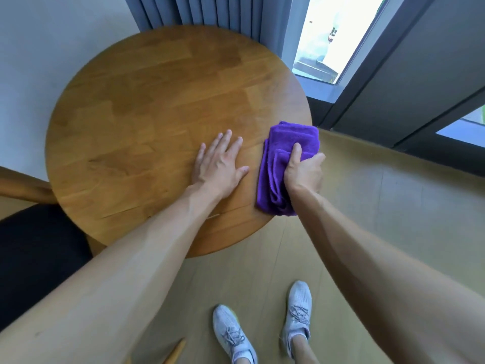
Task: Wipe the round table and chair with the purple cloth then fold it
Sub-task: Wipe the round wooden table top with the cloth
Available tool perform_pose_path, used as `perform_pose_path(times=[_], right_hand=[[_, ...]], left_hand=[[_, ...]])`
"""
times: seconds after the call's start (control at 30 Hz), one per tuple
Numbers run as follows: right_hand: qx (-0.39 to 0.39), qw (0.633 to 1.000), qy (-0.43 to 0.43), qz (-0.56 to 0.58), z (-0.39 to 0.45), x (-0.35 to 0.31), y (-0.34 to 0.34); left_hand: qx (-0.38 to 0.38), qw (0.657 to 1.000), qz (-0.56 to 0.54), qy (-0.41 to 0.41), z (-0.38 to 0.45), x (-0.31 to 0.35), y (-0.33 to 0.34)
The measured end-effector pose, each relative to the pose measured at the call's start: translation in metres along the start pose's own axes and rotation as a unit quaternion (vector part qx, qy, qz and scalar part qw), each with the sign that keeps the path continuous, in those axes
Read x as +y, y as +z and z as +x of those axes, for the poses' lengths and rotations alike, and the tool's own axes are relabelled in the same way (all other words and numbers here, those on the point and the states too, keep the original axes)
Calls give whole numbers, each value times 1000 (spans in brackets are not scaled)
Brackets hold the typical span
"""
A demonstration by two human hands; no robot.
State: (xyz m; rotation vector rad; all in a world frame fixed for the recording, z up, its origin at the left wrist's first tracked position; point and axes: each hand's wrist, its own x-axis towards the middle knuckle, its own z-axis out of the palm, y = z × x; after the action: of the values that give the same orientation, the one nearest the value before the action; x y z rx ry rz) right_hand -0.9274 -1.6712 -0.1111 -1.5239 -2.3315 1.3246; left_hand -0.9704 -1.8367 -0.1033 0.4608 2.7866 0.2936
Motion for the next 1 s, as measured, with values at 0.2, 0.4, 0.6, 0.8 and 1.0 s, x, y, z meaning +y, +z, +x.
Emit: perform_pose_path(times=[0.2,0.4,0.6,0.8,1.0], right_hand=[[34,995,69,60,-68,32,23],[26,995,88,49,-70,27,19],[22,997,60,33,-33,12,11],[42,983,161,75,-76,21,22],[-18,939,329,103,-144,27,28]], left_hand=[[-3,1000,4,1,0,0,-1],[-15,1000,0,-2,0,5,-7],[-26,1000,-5,10,-1,0,-8],[-80,995,-40,35,-9,-16,-16],[-83,994,-28,62,-32,-37,-11]])
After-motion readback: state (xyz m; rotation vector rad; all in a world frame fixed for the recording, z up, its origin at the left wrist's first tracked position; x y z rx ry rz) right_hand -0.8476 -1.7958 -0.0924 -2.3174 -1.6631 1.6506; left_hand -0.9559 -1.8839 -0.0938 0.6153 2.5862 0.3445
